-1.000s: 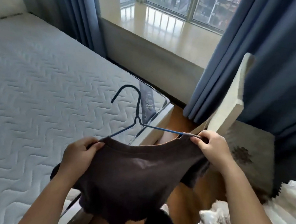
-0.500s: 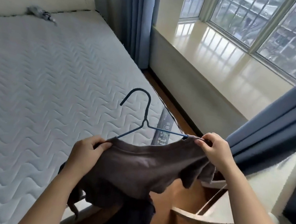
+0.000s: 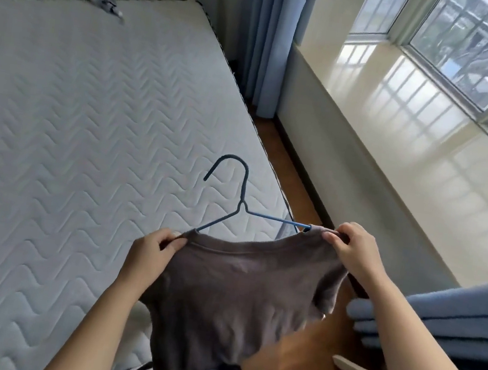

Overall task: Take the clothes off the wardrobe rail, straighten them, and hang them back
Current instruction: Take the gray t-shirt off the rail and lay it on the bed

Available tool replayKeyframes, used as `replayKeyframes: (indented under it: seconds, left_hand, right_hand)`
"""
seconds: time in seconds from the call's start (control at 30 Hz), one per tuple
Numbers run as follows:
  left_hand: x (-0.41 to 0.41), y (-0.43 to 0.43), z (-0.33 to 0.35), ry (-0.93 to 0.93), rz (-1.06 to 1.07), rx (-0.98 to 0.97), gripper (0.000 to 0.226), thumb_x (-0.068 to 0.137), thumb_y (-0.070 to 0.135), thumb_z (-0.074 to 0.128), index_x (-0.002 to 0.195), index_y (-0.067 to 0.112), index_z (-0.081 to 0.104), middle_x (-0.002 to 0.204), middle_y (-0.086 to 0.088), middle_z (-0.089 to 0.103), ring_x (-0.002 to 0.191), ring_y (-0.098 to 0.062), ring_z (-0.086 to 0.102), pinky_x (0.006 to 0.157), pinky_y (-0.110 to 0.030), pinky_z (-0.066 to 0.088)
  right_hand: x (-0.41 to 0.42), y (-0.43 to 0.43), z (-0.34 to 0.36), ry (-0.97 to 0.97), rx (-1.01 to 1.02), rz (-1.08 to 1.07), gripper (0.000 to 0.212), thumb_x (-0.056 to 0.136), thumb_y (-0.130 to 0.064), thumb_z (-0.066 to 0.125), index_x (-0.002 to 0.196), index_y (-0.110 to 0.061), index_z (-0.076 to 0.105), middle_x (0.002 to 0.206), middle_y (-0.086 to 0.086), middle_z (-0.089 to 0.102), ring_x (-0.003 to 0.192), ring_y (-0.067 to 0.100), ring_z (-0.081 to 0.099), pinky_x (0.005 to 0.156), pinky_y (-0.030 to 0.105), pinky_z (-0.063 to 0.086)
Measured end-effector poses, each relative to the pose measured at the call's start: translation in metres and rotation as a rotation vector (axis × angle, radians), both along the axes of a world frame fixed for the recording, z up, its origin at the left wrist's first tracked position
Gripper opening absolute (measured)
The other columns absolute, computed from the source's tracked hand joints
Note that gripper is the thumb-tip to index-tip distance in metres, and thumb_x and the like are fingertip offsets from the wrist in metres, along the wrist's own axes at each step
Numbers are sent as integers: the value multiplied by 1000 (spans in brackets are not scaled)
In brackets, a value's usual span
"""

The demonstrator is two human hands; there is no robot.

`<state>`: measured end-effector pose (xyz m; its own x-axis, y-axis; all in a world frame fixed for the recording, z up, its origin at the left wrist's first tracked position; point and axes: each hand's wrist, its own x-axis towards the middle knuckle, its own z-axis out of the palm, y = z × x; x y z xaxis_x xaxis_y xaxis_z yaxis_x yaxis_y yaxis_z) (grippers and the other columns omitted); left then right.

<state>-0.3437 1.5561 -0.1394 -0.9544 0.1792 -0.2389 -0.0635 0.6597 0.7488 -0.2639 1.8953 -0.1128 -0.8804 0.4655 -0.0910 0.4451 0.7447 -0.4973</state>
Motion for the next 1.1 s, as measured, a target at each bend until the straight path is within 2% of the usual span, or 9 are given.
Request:
replayKeyframes:
  seconds: [0.13,0.3,0.47,0.57,0.8,0.93,1.03,1.1]
  left_hand:
    - [-17,-6,-25,-56,92,-78,15,87,24,58,73,19,56,74,-4,62,79,-28,58,66,-29,37]
    - [-36,-2,-39,-66,226,-104,14,88,23,55,78,15,60,78,-3,63,79,-24,56,68,-29,37]
    - [-70,7,-51,-87,349,-145,17,88,24,55,73,16,55,78,-6,63,76,-23,54,65,-28,35]
    - [-104,9,-68,-91,382,-189,20,87,27,57,78,9,61,82,-9,66,78,-26,55,66,-29,36]
    - [-202,16,-128,-87,353,-265,28,85,30,59,61,21,49,79,-15,67,79,-33,59,63,-30,35]
    - [-264,21,-174,-60,341,-287,26,85,32,59,71,10,59,80,-14,67,79,-34,59,67,-35,42]
    - [-304,28,-209,-34,348,-289,25,86,33,58,74,10,60,81,-13,67,81,-35,59,72,-39,46]
    - [-325,34,-232,-47,355,-297,24,86,34,56,72,15,57,81,-10,65,82,-32,58,70,-36,43]
  right_hand:
    - [-40,13,-16,-53,10,50,22,83,-28,64,76,-7,62,80,8,56,77,23,50,67,29,31]
    - [-94,25,-40,-95,-26,184,23,83,-31,64,77,-8,64,79,8,58,76,24,53,67,29,35]
    - [-154,41,-77,-227,-39,348,14,86,-18,59,85,-6,64,86,12,59,86,30,56,70,28,35]
    - [-188,47,-104,-271,-63,405,8,87,-14,57,78,-15,57,82,10,56,87,32,56,70,28,34]
    - [-276,53,-177,-289,-65,338,10,88,-20,55,81,-15,60,80,4,50,87,30,54,71,31,38]
    - [-330,62,-215,-255,-39,328,14,90,-23,53,76,-21,51,80,3,49,79,23,47,68,31,35]
    - [-366,68,-243,-213,-28,288,14,89,-23,53,81,-14,60,82,5,51,83,25,49,69,32,38]
    - [-386,72,-262,-214,-23,269,16,90,-21,53,88,-9,63,87,8,53,86,28,51,74,35,42]
